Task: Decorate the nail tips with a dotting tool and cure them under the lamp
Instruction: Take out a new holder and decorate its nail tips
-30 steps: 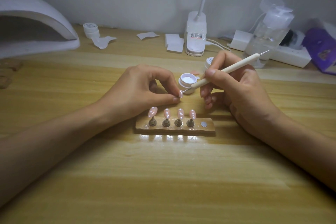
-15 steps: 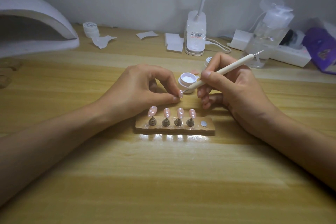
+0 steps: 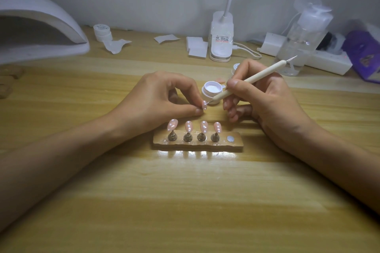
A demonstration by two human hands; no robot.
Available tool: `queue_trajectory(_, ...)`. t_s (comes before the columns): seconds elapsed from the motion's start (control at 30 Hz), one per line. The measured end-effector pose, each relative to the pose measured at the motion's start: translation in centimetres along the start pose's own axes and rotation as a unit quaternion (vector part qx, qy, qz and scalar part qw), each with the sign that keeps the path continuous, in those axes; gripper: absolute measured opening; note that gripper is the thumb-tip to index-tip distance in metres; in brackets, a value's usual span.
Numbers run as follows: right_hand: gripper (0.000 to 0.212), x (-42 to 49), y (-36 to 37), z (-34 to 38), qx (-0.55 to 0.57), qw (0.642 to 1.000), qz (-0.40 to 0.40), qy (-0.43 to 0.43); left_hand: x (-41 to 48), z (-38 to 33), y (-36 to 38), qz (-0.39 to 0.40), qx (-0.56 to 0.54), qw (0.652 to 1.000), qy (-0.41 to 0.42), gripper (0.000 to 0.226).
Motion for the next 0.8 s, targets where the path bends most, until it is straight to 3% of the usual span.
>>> queue_trajectory(0.8, 0.021, -0.26, 0.03, 0.95, 0.020, 0.999, -0.012, -0.044, -0.02, 0.37, 0.14, 0.007, -0.032, 0.999, 0.007, 0.012)
Point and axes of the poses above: each hand's wrist, its own x-axis towards the middle knuckle, its own y-axis out of the palm, z = x × y, the point moved 6 cm from there along x, towards the middle knuckle, and after that the axes turned 1 degree about -z, right-handed, at the moved point
